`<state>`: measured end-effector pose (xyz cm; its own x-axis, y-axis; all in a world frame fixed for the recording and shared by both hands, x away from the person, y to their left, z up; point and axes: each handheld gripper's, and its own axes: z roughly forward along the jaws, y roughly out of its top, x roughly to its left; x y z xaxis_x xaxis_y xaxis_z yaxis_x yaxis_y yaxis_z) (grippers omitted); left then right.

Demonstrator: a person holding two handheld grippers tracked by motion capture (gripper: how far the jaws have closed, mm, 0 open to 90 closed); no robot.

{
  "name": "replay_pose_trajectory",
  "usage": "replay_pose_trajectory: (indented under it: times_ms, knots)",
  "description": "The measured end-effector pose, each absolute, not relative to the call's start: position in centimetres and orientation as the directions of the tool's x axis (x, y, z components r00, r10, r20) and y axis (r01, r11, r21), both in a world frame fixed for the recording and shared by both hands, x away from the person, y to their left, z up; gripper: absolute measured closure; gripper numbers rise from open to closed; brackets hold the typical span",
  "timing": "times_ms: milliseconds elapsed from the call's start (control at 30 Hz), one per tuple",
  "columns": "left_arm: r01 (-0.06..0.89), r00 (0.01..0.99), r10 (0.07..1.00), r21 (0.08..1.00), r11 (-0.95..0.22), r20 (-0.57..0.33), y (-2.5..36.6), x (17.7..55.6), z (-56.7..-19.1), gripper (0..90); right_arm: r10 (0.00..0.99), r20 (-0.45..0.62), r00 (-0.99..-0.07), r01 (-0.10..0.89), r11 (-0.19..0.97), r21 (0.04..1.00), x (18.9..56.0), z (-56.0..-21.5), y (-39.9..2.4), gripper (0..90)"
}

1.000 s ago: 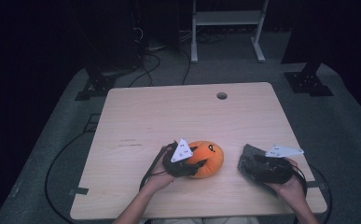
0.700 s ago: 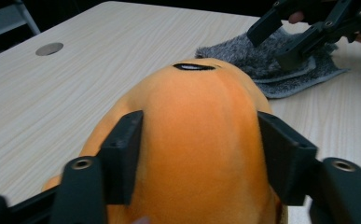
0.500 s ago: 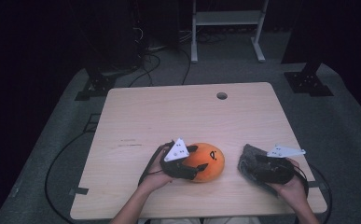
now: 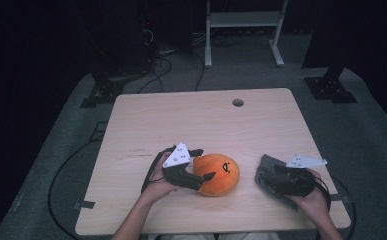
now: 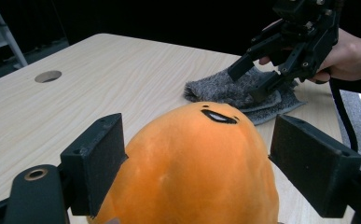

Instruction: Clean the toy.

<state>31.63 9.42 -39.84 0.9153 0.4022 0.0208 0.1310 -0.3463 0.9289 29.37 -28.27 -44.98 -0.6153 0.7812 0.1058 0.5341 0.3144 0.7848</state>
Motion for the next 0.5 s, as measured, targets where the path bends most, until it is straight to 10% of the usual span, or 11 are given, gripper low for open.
replay_pose_trajectory:
  times_ms: [500]
  knots:
    - [0.171,0.917,0.399,0.890,-0.422,0.013,10.4,32.6,-41.1,15.4,0.791,0.064,-0.608,0.530,0.345,0.774,30.4,-45.0,-28.1,30.9]
